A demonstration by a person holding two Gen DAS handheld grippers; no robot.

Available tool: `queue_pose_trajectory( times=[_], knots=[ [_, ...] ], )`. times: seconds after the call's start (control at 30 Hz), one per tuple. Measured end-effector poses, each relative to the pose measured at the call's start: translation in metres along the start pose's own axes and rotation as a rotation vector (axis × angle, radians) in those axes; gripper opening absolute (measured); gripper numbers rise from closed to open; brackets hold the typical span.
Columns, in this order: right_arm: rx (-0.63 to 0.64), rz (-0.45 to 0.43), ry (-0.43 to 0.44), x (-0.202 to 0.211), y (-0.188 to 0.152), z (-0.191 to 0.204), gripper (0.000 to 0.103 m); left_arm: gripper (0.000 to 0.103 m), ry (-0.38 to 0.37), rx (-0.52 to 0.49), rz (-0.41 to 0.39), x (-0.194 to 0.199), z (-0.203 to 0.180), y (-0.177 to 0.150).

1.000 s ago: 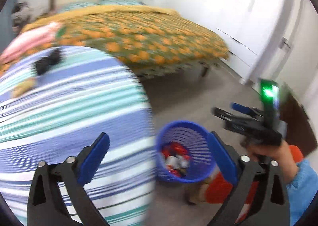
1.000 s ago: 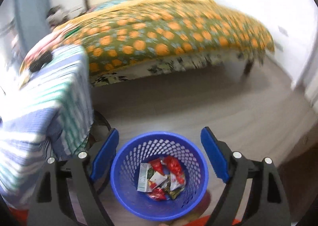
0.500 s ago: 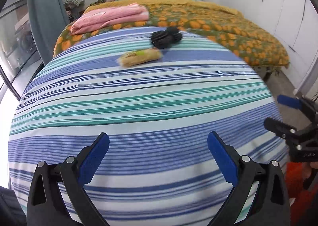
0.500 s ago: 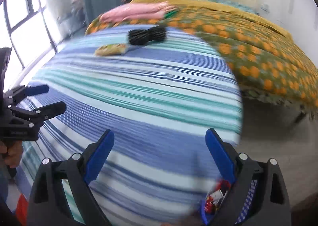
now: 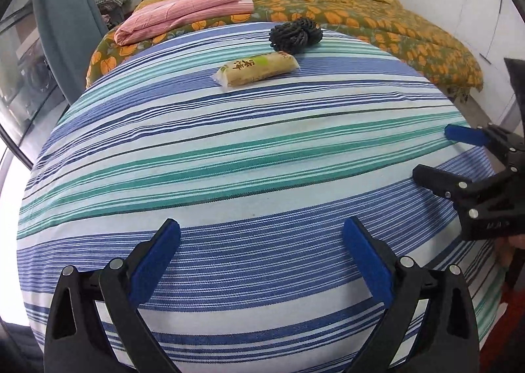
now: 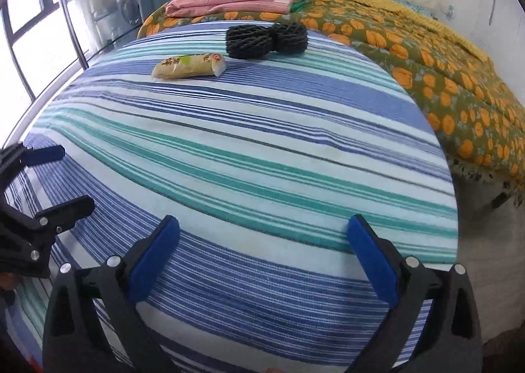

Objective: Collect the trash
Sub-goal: 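Return both open tools to the table, then grasp the yellow snack stick with the left tool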

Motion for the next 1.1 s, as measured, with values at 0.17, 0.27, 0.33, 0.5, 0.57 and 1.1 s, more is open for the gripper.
queue_pose_trajectory(
  times=[0.17,0.27,0.33,0.5,0.57,1.1],
  knots=[
    [0.004,-0.007,-0.010,0.001,0.000,0.001,0.098,0.098,-0.016,-0.002,0.001,-0.001,0.002,-0.001],
    [-0.003,-0.004,0.000,0.001,0.000,0.000,0.098,0.099,-0.036,-0.045,0.014,-0.002,0.000,0.003],
    [-0.003,-0.004,0.000,0.001,0.000,0.000,0.098,0.099,-0.084,-0.099,0.056,-0.007,0.003,0.011],
    [-0.003,-0.005,-0.001,0.001,0.000,0.000,0.098,0.099,-0.122,-0.198,0.013,-0.020,0.025,0.062],
    [-0.003,-0.005,-0.001,0.001,0.000,0.000,0.098,0.099,-0.152,-0.164,0.007,-0.036,0.043,0.093],
    [-0.010,-0.007,-0.009,0.002,-0.001,-0.003,0.098,0.046,-0.337,-0.262,0.028,-0.100,0.034,0.157]
  ],
)
Point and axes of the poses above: each gripper's, at about its wrist camera, not at the fingertips, and x roughly against the way its jaws point, z to its left, y to its top, the point moved 3 cm from there along -x, roughly the way its jaws point, and after that the axes turned 1 degree about -y, right-handed, at the moved point
